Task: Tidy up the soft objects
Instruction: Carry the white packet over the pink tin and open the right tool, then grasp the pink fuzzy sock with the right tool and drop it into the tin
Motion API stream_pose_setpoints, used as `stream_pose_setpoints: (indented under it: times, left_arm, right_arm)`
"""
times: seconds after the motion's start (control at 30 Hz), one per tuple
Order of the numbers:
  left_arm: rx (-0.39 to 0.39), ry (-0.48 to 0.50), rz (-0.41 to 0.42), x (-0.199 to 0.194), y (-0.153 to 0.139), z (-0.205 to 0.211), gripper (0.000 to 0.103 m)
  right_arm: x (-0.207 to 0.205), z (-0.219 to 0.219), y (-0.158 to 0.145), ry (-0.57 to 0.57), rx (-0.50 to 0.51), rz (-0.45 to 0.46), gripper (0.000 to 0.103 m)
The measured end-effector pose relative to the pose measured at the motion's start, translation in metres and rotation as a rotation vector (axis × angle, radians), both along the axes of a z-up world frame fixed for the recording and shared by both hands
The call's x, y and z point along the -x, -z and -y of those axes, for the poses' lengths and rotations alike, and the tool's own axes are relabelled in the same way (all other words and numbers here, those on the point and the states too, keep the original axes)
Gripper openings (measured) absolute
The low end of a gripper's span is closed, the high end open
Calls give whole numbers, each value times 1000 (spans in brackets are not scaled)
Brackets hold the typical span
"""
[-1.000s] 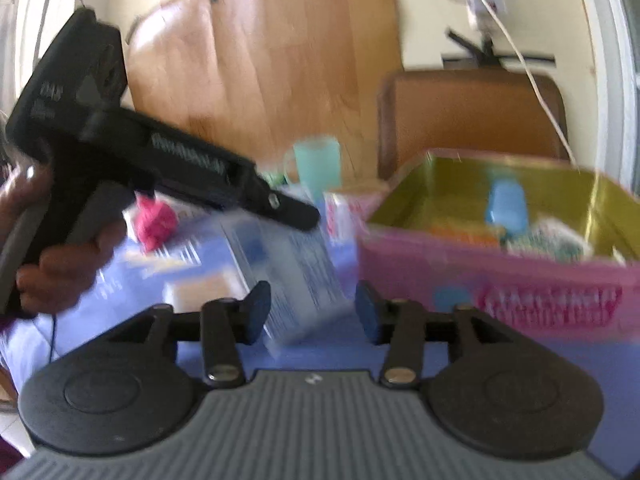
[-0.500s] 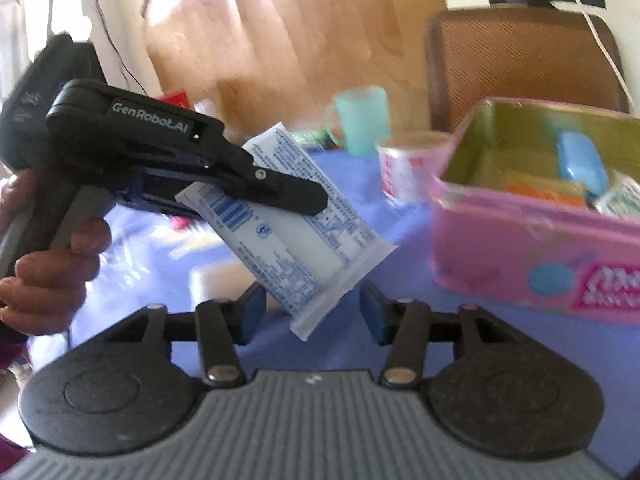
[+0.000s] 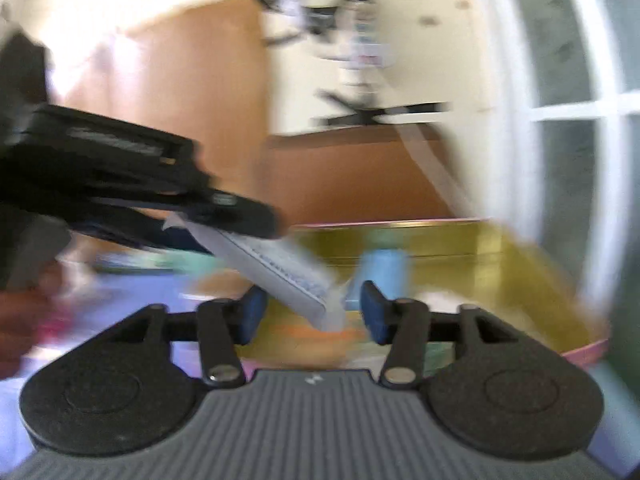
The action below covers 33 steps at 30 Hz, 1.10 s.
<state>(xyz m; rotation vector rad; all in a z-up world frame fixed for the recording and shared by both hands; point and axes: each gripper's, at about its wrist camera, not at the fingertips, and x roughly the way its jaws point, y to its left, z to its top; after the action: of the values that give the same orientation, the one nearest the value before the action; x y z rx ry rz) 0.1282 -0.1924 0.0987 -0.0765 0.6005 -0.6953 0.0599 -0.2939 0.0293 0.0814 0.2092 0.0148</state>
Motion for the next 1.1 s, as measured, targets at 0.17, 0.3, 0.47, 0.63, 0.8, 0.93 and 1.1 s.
stream_pose_setpoints:
  times: [0.17,0.3,0.47,0.63,0.8,0.93,1.1]
  left_arm:
    - [-61,-86,128,28,12,-40,77]
    - [-85,-193,121,53,29,-119,78]
    - [-114,-494,72,91,61,-229,77]
    - [-123,-686,4,107,91,-297,75]
    - [37,-701,-44,117,101,-331,75]
    - [125,-686,-47,125,96,-347,74]
    - [233,-628,-86,129,93,-357,72]
  right_arm:
    - [5,32,14,132,-62,-7,63]
    - [15,7,10,35,-75,56,62]
    - [13,-63,-3,-302,-97,16,61]
    - [-43,-162,-9,-622,-83,-184,61]
    - [-116,-261,-2,-742,-92,-375,62]
    - [-151,-306,18,-757,-90,-531,43]
    - [-117,-289,9,-791,-82,-528,40]
